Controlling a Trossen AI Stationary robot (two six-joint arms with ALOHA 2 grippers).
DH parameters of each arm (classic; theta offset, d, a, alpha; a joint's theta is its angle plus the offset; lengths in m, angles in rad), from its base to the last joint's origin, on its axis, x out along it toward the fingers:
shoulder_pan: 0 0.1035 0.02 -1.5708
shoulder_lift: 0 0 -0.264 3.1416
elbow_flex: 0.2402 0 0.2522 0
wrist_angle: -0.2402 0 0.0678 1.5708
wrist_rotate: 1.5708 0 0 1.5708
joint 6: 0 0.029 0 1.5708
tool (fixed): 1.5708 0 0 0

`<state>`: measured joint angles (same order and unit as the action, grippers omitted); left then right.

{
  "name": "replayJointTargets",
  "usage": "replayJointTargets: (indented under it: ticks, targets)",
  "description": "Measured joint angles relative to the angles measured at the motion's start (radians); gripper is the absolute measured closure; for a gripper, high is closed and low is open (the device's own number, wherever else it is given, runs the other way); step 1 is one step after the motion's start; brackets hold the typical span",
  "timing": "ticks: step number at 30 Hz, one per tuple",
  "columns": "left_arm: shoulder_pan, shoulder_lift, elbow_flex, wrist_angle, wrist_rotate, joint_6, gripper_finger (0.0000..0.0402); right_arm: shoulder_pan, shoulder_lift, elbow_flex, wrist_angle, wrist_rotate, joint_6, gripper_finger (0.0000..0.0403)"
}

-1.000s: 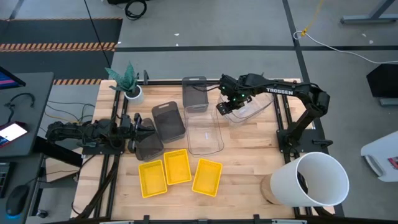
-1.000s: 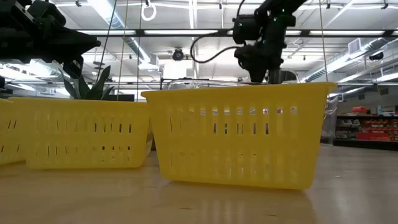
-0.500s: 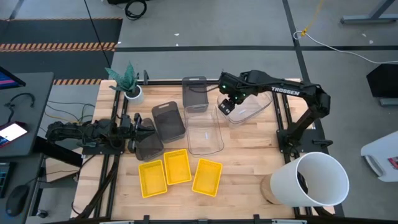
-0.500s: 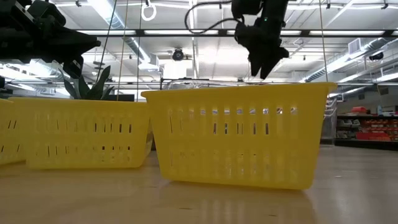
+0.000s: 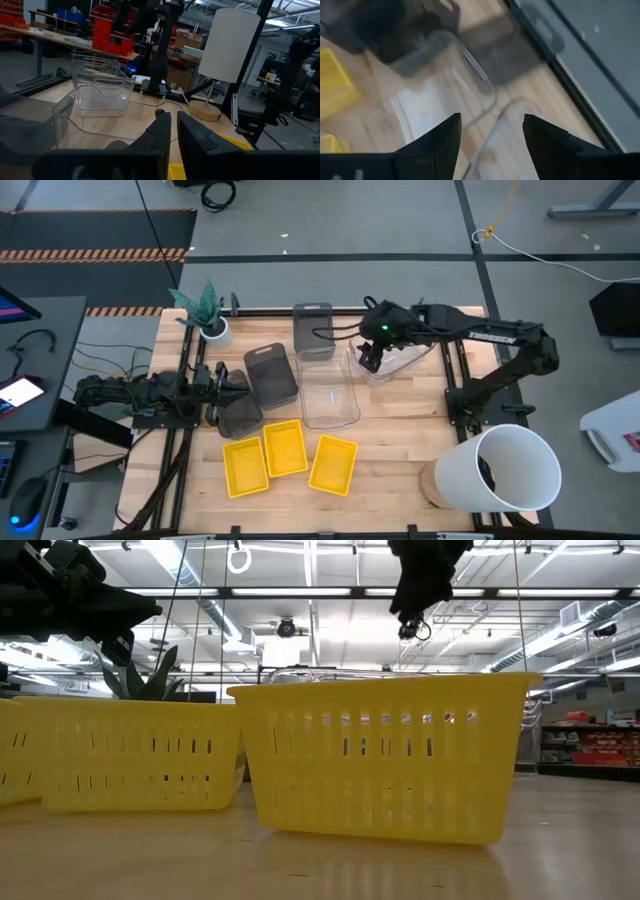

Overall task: Stack baskets by color
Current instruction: Stack the left transparent bin on top of the right transparent bins

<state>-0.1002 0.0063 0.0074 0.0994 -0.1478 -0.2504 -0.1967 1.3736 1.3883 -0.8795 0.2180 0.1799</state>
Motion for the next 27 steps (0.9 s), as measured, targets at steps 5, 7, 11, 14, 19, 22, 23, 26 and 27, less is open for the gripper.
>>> replayJointTargets:
  ticks: [5,7,11,14,19,22,23,26,27]
  targets:
    - [0.0,0.0,0.0,0.0,0.0,0.0,0.0368,0.034,-0.094,-0.12,0.168,-0.01,-0.03,0.0185]
    - [0.0,0.0,0.0,0.0,0.0,0.0,0.037,0.05,-0.127,-0.169,0.218,-0.024,-0.029,0.0185]
    - [0.0,0.0,0.0,0.0,0.0,0.0,0.0372,0.09,-0.18,-0.257,0.331,-0.031,-0.021,0.0185]
    - [0.0,0.0,0.0,0.0,0.0,0.0,0.0368,0.121,-0.206,-0.307,0.374,-0.03,-0.015,0.0185]
    - [0.0,0.0,0.0,0.0,0.0,0.0,0.0366,0.174,-0.22,-0.393,0.467,-0.031,-0.018,0.0186]
    - [0.0,0.0,0.0,0.0,0.0,0.001,0.037,0.204,-0.214,-0.444,0.568,-0.057,-0.072,0.0186]
    - [0.0,0.0,0.0,0.0,0.0,0.0,0.0372,0.212,-0.21,-0.457,0.598,-0.072,-0.092,0.0186]
    - [0.0,0.0,0.0,0.0,0.0,0.0,0.0373,0.241,-0.192,-0.485,0.686,-0.098,-0.131,0.0186]
    - [0.0,0.0,0.0,0.0,0.0,0.001,0.0373,0.251,-0.182,-0.49,0.715,-0.099,-0.132,0.0186]
